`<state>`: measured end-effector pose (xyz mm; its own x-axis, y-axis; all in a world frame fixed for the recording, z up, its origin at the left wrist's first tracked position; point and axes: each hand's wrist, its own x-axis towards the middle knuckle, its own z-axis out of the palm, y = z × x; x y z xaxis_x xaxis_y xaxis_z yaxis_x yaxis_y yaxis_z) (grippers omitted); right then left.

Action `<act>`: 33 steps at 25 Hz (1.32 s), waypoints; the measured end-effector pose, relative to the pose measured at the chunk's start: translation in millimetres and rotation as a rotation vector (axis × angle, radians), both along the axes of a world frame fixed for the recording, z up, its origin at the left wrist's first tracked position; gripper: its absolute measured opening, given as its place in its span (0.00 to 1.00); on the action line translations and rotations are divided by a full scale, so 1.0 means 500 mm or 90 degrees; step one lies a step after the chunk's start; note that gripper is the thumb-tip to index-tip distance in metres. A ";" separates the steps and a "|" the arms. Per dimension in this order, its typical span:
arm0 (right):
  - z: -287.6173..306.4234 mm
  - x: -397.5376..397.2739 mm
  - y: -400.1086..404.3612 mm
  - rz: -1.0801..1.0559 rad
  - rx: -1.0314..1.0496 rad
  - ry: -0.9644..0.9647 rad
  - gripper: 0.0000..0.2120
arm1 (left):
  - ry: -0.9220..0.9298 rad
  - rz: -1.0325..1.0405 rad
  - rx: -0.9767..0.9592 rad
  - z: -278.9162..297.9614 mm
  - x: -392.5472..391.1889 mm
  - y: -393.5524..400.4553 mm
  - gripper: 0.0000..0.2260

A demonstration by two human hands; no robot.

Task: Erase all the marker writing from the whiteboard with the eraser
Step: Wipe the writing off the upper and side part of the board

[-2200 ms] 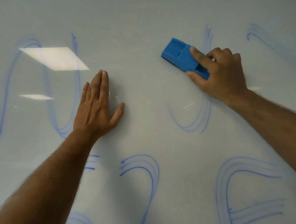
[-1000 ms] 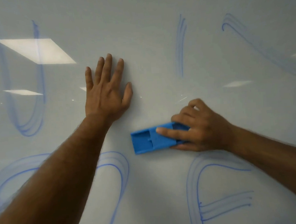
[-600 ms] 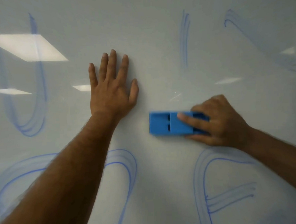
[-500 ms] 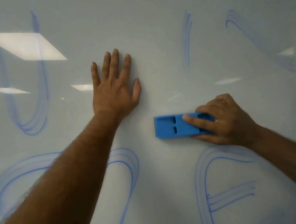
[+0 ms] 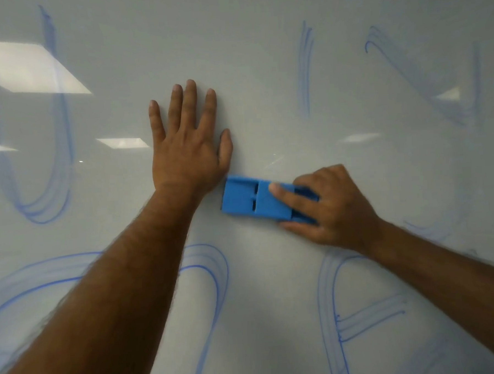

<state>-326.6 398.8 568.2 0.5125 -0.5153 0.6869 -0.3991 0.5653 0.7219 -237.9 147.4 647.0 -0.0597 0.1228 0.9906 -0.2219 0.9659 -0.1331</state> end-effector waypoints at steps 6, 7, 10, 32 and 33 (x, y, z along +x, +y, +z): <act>0.015 -0.007 0.045 -0.059 0.103 0.040 0.24 | 0.026 -0.006 -0.010 -0.001 -0.001 -0.001 0.32; 0.037 -0.016 0.063 -0.065 0.066 0.031 0.24 | 0.022 -0.003 -0.010 0.000 -0.001 -0.002 0.32; 0.107 -0.046 0.124 -0.075 -0.143 -0.018 0.27 | 0.025 -0.003 -0.010 -0.002 -0.003 -0.001 0.31; 0.341 -0.049 0.127 -0.048 -0.347 -0.214 0.32 | 0.077 -0.030 0.006 0.009 -0.005 0.028 0.29; 0.331 -0.048 0.109 -0.029 -0.231 -0.126 0.31 | 0.077 -0.036 0.007 0.013 -0.007 0.038 0.29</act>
